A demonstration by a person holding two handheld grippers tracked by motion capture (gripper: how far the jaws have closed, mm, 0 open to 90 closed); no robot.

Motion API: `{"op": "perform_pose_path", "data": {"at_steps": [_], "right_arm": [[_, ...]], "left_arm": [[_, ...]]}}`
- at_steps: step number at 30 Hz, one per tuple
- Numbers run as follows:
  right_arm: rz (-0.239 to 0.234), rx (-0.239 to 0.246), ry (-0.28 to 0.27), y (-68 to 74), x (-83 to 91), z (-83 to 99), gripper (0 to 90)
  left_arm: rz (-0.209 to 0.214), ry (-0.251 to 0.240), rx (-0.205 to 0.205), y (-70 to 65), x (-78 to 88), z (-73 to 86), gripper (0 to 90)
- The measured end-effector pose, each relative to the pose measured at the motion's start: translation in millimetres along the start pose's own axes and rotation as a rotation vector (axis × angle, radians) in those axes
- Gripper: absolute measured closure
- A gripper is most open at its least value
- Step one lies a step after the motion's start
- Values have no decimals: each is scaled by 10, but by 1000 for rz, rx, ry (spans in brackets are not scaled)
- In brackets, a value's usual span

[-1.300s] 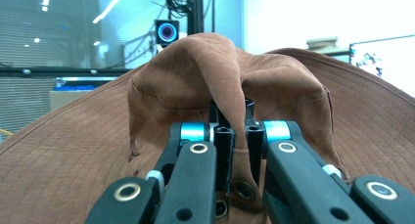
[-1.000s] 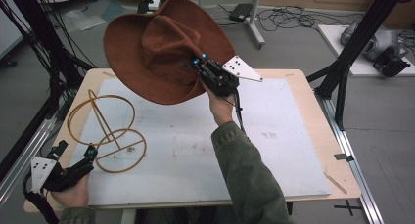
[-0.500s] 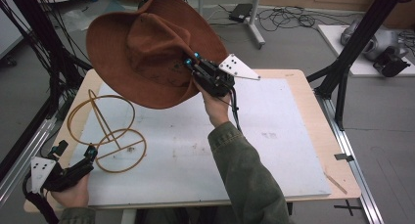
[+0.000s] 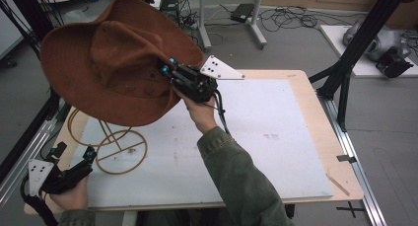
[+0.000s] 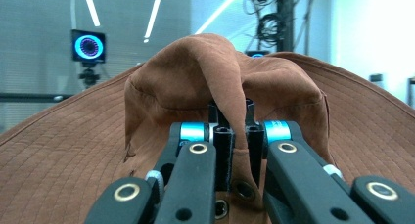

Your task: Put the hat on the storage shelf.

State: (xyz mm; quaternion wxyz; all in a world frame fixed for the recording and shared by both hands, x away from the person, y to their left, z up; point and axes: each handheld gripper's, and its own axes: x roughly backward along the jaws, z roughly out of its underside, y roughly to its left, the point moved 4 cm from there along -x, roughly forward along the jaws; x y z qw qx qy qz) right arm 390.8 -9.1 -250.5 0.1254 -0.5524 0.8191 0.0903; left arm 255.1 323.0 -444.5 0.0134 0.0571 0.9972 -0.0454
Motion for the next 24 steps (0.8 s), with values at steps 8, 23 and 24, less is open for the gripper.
{"op": "perform_pose_path", "data": {"at_steps": [8,23,24], "right_arm": [[-96,-17,25,233,-155,92,877],[-163,-80,64,360,-280,212,876],[-169,-84,74,369,-296,230,876]], "left_arm": [[-1,-2,0,5,6,-3,113],[-1,-1,-6,6,9,-5,113],[-1,-1,-6,7,9,-4,113]]}}
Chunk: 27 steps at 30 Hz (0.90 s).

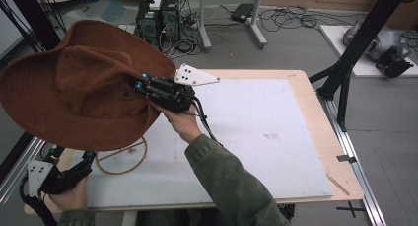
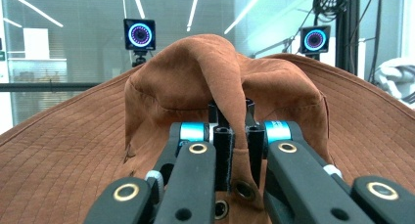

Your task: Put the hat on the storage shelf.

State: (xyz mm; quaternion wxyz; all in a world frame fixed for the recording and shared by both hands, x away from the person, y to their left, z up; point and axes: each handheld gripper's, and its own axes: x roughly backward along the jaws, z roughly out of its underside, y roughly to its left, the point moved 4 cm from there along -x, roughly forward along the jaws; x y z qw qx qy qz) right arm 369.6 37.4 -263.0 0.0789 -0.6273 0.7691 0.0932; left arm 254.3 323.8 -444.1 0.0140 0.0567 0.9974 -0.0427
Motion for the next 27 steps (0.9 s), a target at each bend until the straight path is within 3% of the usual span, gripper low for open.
{"op": "perform_pose_path", "data": {"at_steps": [12,27], "right_arm": [[-18,-33,74,41,-80,109,870],[-46,-26,161,84,-149,218,846]], "left_arm": [[-1,2,-6,-2,2,1,113],[-1,2,-4,2,3,2,113]]}}
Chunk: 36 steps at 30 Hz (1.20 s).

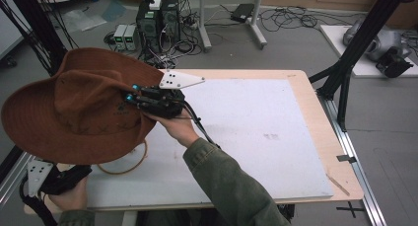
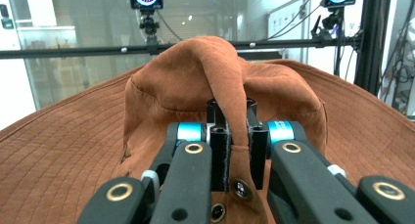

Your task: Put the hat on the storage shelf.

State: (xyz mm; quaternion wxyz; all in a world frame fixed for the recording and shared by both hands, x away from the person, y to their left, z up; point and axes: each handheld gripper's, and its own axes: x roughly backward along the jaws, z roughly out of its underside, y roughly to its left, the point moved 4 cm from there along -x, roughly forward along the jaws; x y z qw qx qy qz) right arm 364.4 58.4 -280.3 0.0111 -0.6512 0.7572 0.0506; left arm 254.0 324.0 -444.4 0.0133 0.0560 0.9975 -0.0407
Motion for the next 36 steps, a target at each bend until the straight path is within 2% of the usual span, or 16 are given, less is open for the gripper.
{"op": "perform_pose_path", "data": {"at_steps": [7,12,16,21,32,34,36], "right_arm": [[-7,-8,31,15,-35,45,830],[-14,-23,24,12,-35,47,753],[-37,-52,22,8,-26,73,641],[-32,-71,15,-21,-9,77,516],[-16,-74,5,-45,28,52,480],[-4,-70,5,-53,45,43,418],[3,-69,8,-54,55,41,403]], "left_arm": [[-2,-1,-1,-2,4,-2,113],[-1,0,1,2,7,-1,113],[1,0,0,0,6,-1,113],[-1,-1,-1,-1,6,-1,113],[0,1,3,-7,5,4,113],[0,0,2,-6,5,4,113],[0,-1,3,-6,3,4,113]]}}
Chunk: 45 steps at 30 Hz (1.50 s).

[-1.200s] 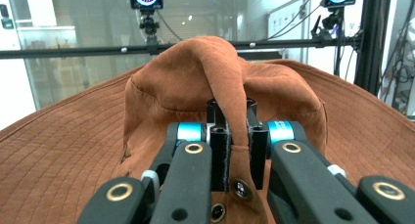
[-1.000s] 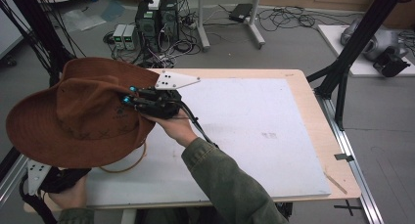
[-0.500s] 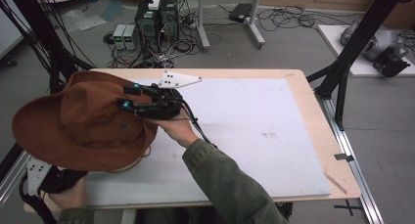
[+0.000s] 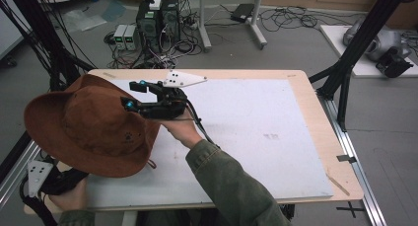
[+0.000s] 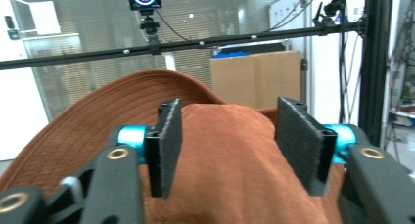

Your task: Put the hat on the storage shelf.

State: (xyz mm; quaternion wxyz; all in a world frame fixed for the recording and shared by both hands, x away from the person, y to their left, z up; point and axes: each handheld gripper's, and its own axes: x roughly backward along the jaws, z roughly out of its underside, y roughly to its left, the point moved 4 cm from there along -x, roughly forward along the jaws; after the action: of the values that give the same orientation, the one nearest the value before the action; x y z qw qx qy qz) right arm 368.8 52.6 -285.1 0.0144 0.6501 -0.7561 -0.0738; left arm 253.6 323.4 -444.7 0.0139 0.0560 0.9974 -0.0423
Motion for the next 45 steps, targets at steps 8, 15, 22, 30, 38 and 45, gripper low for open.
{"op": "perform_pose_path", "data": {"at_steps": [8,15,22,30,38,45], "right_arm": [[163,72,15,-70,305,-29,175],[349,95,29,-181,853,-44,106],[558,75,-13,-322,1578,26,107],[784,69,-70,-398,2269,157,106],[923,71,-87,-385,2682,293,106],[1037,112,-40,-329,2893,431,108]], "left_arm": [[-1,0,-2,4,4,-2,113],[1,1,-5,-9,9,-7,113],[1,1,-5,-10,12,-8,113],[2,2,-3,-14,14,-7,113],[1,2,-3,-20,17,-9,113],[5,2,-6,-34,7,-8,113]]}}
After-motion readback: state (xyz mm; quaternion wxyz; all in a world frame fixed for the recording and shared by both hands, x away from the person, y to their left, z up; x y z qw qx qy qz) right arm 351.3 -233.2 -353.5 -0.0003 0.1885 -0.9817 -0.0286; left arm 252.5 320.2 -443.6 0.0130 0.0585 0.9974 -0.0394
